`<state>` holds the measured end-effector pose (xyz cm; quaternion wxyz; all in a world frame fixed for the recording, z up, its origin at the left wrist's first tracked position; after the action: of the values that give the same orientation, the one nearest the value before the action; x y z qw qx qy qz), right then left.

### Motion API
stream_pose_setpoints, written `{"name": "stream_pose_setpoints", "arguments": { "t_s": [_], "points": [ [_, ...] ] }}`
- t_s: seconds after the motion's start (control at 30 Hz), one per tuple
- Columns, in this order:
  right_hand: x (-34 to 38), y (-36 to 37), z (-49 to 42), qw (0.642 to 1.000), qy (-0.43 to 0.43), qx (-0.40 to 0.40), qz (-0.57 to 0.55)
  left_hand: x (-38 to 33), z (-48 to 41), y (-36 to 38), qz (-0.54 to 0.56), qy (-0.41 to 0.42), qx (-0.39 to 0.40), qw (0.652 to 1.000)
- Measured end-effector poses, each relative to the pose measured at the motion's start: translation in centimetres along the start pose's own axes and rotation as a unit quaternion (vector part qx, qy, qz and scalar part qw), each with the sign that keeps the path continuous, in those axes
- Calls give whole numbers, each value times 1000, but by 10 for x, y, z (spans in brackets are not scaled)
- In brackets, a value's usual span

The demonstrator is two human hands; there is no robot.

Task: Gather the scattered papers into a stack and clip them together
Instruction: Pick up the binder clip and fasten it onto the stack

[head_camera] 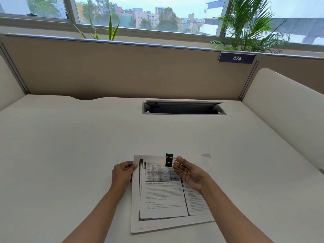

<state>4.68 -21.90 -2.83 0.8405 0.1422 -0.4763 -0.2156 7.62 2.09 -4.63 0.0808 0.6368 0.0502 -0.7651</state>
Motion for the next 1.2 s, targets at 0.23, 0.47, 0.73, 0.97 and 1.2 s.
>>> {"name": "stream_pose_setpoints", "arguments": {
  "t_s": [0.23, 0.47, 0.73, 0.97, 1.2],
  "points": [
    [2, 8, 1, 999, -5, 31, -15, 2, -1, 1, 11, -1, 6, 1000],
    [9, 3, -6, 999, -51, 18, -2, 0, 0, 2, 8, 5, 2, 1000],
    [10, 6, 1, 999, -38, -5, -37, -1, 1, 0, 1, 4, -7, 1000],
    [26, 16, 5, 988, -42, 37, -141, 1, 0, 1, -5, 3, -2, 1000],
    [39, 26, 7, 983, -71, 67, -154, 2, -2, 0, -15, 0, -2, 1000]
  ]
}}
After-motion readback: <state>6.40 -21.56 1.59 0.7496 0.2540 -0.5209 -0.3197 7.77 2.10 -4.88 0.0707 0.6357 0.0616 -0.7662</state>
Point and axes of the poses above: each hand's wrist, its own z-axis away from the middle knuckle, its own y-axis out of the palm, x = y × z, the point moved 8 cm from there along -z, towards the middle knuckle, and after that the axes turned 3 degrees about z, right-handed, at the moved point
